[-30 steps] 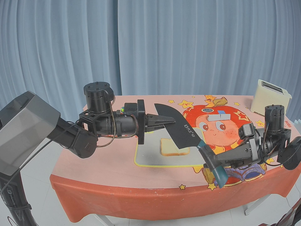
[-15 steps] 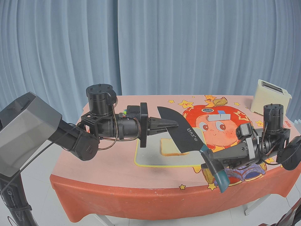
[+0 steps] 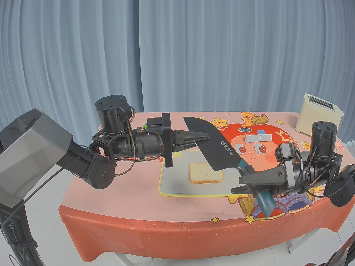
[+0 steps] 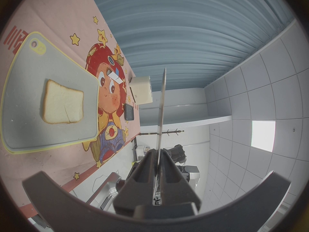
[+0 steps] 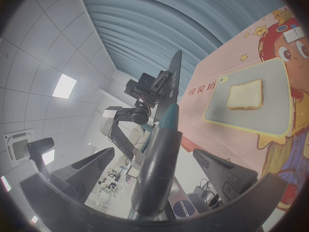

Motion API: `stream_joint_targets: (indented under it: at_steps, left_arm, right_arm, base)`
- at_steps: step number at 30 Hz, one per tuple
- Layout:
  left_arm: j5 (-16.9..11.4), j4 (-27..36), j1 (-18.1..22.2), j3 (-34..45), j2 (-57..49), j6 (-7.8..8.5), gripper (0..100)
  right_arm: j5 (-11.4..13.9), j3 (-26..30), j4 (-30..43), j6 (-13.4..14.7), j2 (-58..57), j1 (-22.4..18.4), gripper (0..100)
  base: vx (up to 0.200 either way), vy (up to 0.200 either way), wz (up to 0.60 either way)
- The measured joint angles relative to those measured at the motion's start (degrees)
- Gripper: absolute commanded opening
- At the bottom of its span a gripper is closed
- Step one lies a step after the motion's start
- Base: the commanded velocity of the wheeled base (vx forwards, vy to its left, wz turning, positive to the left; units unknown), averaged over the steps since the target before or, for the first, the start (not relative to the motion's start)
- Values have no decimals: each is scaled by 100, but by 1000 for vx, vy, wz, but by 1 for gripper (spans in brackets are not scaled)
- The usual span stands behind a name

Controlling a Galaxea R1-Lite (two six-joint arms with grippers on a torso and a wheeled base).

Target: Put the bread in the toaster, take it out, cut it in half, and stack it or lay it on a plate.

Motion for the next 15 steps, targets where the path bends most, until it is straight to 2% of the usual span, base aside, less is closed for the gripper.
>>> stream_joint_targets:
  at_steps: [5, 6, 10, 15]
  left_arm:
    - [-20, -27, -5, 41, 11, -16, 0]
    - [-20, -27, -5, 41, 11, -18, 0]
    - [-24, -33, -5, 52, 13, -21, 0]
    - [-30, -74, -5, 50, 11, -21, 0]
  right_arm:
    - [-6, 206, -778, 510, 50, 44, 100]
    - [-5, 230, -863, 558, 59, 45, 0]
    - [-9, 372, -1243, 833, 128, 56, 0]
    - [-22, 444, -1208, 926, 196, 52, 0]
  base:
    - [0, 0, 0]
    - [0, 0, 0]
    - [0, 0, 0]
    - [0, 0, 0]
